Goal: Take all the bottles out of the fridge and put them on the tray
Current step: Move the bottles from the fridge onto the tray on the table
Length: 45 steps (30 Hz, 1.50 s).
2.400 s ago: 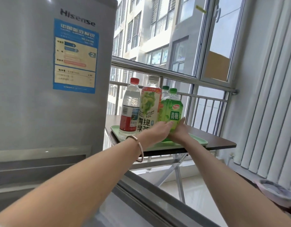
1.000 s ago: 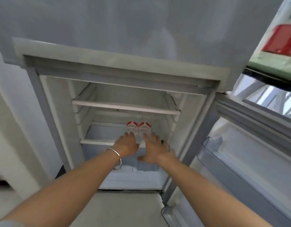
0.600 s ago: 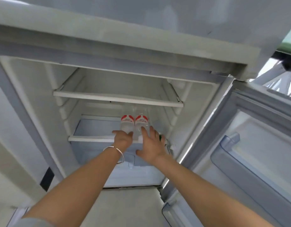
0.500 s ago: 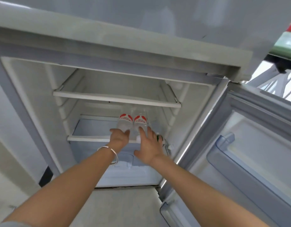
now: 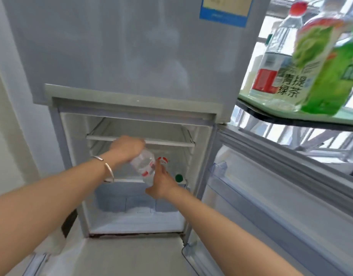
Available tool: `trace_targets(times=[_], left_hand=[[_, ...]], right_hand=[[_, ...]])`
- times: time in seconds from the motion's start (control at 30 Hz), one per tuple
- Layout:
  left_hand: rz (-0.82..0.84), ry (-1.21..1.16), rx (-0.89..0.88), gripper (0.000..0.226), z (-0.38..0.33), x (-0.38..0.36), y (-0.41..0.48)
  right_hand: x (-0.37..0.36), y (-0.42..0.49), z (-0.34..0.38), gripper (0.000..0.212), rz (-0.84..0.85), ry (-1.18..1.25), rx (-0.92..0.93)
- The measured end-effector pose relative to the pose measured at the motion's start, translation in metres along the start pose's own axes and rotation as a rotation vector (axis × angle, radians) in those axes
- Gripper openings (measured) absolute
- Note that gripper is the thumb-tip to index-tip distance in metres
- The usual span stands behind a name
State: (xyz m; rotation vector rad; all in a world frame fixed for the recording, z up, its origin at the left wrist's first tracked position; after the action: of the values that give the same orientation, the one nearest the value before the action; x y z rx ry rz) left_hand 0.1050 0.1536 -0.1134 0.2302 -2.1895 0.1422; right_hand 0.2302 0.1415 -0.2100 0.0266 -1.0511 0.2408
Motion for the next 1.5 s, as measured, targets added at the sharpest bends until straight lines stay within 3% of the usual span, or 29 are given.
trace_targets(times=[0.1,0.23,0.37,0.47,0.53,0.63,0.8,0.9,1.0,1.23,1.4,1.43,1.5], left_hand=[[-0.085,0.050,-0.079,0.041,-0.036,0.032,-0.032],[-0.165,0.190,-0.235,0.051,-0.093,0.071,-0.070],[-0.290,0.312,-0.362,0.065,-0.167,0.115,-0.119],[-0.318,0.223,-0.463,0.082,-0.211,0.137,-0.144],[-0.251,0.097,-0.583,0.082,-0.232,0.136,-0.149],[-0.001,-0.243,-0.660,0.066,-0.254,0.118,-0.157],[0.230,-0.783,-0.696,0.032,-0.293,0.091,-0.167],[0.331,-0.864,-0.761,0.036,-0.316,0.069,-0.165],[0.330,-0.947,-0.797,0.035,-0.333,0.050,-0.155],[0.376,-0.975,-0.745,0.047,-0.339,0.013,-0.125],[0.416,-0.934,-0.803,0.049,-0.341,0.009,-0.125],[0.416,-0.927,-0.800,0.049,-0.340,0.011,-0.126],[0.376,-0.886,-0.820,0.046,-0.335,0.012,-0.128]], right_hand=[[0.025,-0.023,0.015,0.113,-0.122,0.109,-0.007],[0.083,-0.065,0.028,0.062,-0.358,0.247,0.048],[0.144,-0.117,0.031,0.057,-0.464,0.415,0.120],[0.188,-0.147,0.029,0.054,-0.523,0.623,0.152],[0.219,-0.162,0.023,0.049,-0.563,0.734,0.179],[0.266,-0.183,0.009,0.052,-0.695,0.828,0.189],[0.329,-0.192,-0.021,0.043,-0.922,0.683,0.180],[0.357,-0.186,-0.032,0.043,-0.997,0.622,0.192],[0.373,-0.174,-0.043,0.040,-1.009,0.587,0.193],[0.359,-0.136,-0.081,0.046,-0.923,0.564,0.151],[0.362,-0.126,-0.089,0.050,-0.865,0.563,0.121],[0.363,-0.126,-0.088,0.050,-0.893,0.577,0.122],[0.362,-0.135,-0.083,0.047,-1.119,0.550,0.079]])
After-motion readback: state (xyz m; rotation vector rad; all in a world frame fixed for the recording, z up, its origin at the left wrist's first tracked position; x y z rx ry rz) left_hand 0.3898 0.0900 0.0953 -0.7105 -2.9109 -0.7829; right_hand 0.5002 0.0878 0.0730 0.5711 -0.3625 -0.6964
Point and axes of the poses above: each hand's wrist, its own y-axis towards the middle knuckle, its own x-axis out of the back of the hand, z = x × y, the point moved 4 cm from there along y, towards the middle knuckle, and after that the axes turned 1 degree about -z, right-handed, at the moved point
